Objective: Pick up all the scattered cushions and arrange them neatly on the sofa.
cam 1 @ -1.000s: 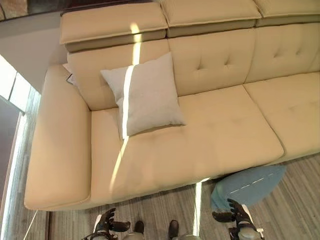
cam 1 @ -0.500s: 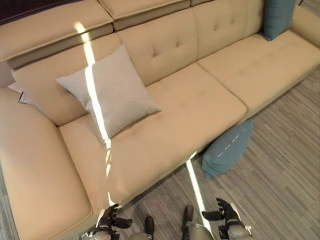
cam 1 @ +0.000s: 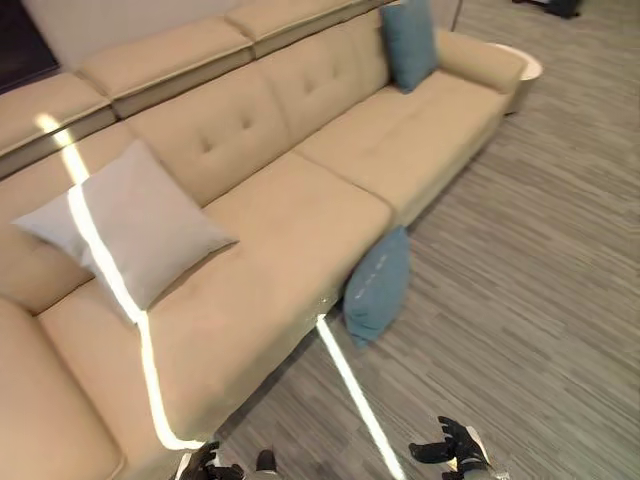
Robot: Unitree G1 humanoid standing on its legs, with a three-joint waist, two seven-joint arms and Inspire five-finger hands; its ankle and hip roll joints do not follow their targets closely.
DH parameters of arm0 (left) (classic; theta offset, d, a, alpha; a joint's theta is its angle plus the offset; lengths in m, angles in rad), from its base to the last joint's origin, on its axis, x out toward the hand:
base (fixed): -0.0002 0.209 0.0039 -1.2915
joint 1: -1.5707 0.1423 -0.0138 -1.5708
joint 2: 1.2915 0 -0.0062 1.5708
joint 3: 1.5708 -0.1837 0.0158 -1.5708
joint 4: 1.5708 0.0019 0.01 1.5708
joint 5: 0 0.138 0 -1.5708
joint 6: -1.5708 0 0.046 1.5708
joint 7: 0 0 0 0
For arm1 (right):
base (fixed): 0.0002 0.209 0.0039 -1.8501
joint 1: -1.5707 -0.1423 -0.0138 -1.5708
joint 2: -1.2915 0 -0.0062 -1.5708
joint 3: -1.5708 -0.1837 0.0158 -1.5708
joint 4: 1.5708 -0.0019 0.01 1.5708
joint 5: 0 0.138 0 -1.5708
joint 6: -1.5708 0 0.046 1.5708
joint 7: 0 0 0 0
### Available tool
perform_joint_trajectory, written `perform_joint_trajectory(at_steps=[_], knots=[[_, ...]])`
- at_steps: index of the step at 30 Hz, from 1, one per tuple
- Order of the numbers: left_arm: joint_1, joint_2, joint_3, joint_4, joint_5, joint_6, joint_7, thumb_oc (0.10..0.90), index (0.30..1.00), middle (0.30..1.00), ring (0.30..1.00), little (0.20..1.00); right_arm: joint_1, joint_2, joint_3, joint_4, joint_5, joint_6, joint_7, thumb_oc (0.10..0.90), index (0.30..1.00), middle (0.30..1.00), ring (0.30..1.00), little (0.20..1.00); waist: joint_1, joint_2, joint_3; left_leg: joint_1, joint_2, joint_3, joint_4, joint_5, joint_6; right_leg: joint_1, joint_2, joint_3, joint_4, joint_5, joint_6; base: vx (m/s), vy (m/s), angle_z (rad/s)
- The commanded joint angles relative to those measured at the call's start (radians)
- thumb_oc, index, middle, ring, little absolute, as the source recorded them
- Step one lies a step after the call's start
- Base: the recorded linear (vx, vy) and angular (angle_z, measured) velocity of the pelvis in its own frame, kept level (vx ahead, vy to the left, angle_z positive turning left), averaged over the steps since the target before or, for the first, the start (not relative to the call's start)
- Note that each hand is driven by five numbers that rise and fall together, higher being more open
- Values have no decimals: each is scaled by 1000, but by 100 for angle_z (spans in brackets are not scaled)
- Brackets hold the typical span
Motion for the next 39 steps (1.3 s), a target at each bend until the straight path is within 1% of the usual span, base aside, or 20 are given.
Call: perform_joint_trajectory(at_steps=[1,3,6,7,8,13,14,16,18,20,24,26,27,28,29,31,34,35,38,39], knots=[[-84,-35,-37,2,26,-35,19,800,900,900,900,900,-54,-45,-5,5,-1,-25,-48,800,900,900,900,900,25,14,72,-36,-130,-147,47,-121,-15,16,9,51,-55,33,74,-66,-80,-84],[-91,-43,-48,-1,26,-36,19,800,900,900,900,900,-55,-43,-3,26,1,-20,-51,800,900,900,900,900,28,12,75,-38,-167,-224,58,-140,-12,11,18,90,-63,44,74,-24,-26,-104],[-100,-52,-60,-8,24,-38,15,800,900,900,900,900,-61,-37,5,46,5,-14,-51,800,900,900,900,900,26,27,71,-26,-200,-278,62,-160,-3,-1,35,154,-75,59,74,-12,57,-95],[-99,-52,-60,-8,24,-39,15,800,900,900,900,900,-61,-37,5,46,5,-14,-51,800,900,900,900,900,27,27,72,-25,-199,-276,62,-160,-2,0,35,156,-75,59,74,-19,146,-158],[-101,-56,-67,-10,31,-38,12,800,900,900,900,900,-61,-33,7,48,6,-12,-51,800,900,900,900,900,18,41,67,-4,-205,-291,29,-163,8,-13,47,208,-79,72,82,-12,111,-143],[-105,-53,-71,-12,31,-38,11,800,900,900,900,900,-61,-21,4,52,11,-9,-48,800,900,900,900,900,8,46,63,26,-197,-272,-13,-155,20,-37,52,238,-66,82,92,-17,115,-77],[-101,-44,-64,-18,27,-36,13,800,900,900,900,900,-60,-10,5,50,11,-8,-45,800,900,900,900,900,10,45,64,32,-194,-257,-28,-149,29,-63,52,239,-28,80,95,-65,75,-70],[-103,-28,-54,-19,13,-37,20,800,900,900,900,900,-68,0,10,43,3,-9,-44,800,900,900,900,900,26,45,79,38,-181,-227,-44,-140,36,-114,34,177,47,86,109,-108,40,-82],[-99,-17,-35,-12,13,-33,22,800,900,900,900,900,-68,2,12,47,-5,-9,-45,800,900,900,900,900,49,44,77,51,-155,-182,-68,-136,32,-121,-20,39,56,90,127,-40,-65,-167],[-97,-12,-23,-1,10,-35,22,800,900,900,900,900,-64,-2,13,52,-14,-10,-45,800,900,900,900,900,53,47,74,74,-139,-174,-82,-134,32,-127,-43,-13,69,93,121,57,-70,-74],[-94,-10,-24,15,10,-37,18,800,900,900,900,900,-57,-10,3,57,4,-10,-37,800,900,900,900,900,32,44,59,99,-138,-168,-76,-149,30,-120,-31,43,33,101,110,113,-82,-7],[-94,-10,-24,15,10,-37,18,800,900,900,900,900,-57,-10,3,57,4,-10,-37,800,900,900,900,900,33,44,60,100,-138,-168,-76,-149,30,-120,-30,43,33,101,110,137,-147,2],[-88,-16,-25,16,3,-37,17,800,900,900,900,900,-43,-13,-5,58,28,-15,-39,800,900,900,900,900,28,47,47,118,-112,-170,-60,-165,9,-98,-17,43,3,94,92,246,-347,4],[-88,-26,-25,22,-11,-38,12,800,900,900,900,900,-37,-20,-29,50,71,-27,-37,800,900,900,900,900,20,49,56,106,-98,-164,28,-183,-9,-67,-2,44,-15,78,77,245,-348,17],[-88,-26,-26,22,-11,-38,12,800,900,900,900,900,-37,-20,-29,50,71,-27,-37,800,900,900,900,900,20,50,57,105,-97,-164,32,-186,-9,-65,-1,44,-16,79,77,84,-195,34],[-96,-31,-27,21,-24,-40,6,800,900,900,900,900,-39,-24,-47,56,97,-28,-38,800,900,900,900,900,22,46,80,22,-91,-154,194,-146,-29,-38,3,35,-25,75,57,7,-151,21],[-97,-42,-32,15,-34,-44,-2,800,900,900,900,900,-26,-32,-68,72,112,-23,-42,800,900,900,900,900,30,37,102,-57,-82,-128,360,-109,-22,4,5,27,-47,69,38,80,-147,-1],[-97,-44,-33,13,-40,-44,-2,800,900,900,900,900,-23,-34,-71,75,114,-21,-40,800,900,900,900,900,31,36,103,-70,-88,-122,364,-118,-16,12,9,33,-54,65,38,159,-102,-12],[-98,-57,-46,11,-35,-34,0,800,900,900,900,900,-15,-39,-69,93,114,-19,-47,800,900,900,900,900,43,25,95,-112,-161,-121,293,-174,7,40,19,48,-82,49,50,253,-80,-1],[-103,-57,-58,7,-26,-28,-1,800,900,900,900,900,-17,-43,-67,101,109,-20,-56,800,900,900,900,900,48,31,83,-122,-188,-109,176,-137,14,52,43,58,-91,39,57,368,-40,-2]])
